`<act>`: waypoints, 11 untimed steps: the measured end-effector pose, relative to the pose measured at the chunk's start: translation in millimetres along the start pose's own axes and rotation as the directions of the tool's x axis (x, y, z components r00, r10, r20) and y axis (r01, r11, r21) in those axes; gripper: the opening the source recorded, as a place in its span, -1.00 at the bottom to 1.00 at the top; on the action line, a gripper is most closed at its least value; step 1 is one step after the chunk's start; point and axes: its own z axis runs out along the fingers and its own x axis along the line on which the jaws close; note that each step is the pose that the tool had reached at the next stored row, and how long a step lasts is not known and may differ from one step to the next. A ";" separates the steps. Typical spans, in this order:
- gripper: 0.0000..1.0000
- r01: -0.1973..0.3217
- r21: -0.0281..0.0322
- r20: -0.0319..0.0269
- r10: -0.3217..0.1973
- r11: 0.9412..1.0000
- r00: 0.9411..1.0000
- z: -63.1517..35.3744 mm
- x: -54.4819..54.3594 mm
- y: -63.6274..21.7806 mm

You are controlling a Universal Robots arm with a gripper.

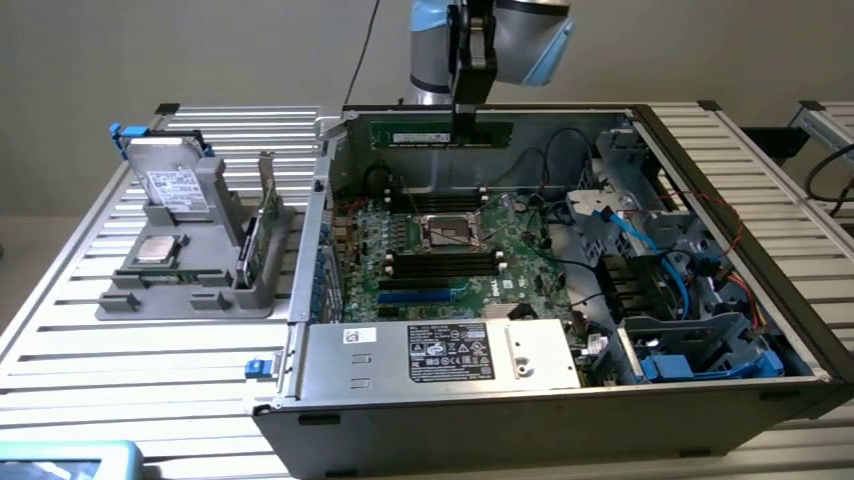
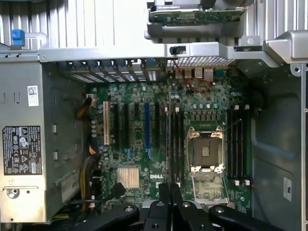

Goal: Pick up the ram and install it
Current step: 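Pick up the ram and move it above insertion slot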

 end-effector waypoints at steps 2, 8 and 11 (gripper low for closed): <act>-0.76 0.000 0.000 0.000 0.000 1.000 1.000 0.6 -7.1 -0.8; -0.76 0.000 0.000 -0.002 0.000 1.000 1.000 2.1 -28.4 -0.7; -0.76 0.000 0.000 -0.003 0.000 1.000 1.000 5.2 -28.9 -2.1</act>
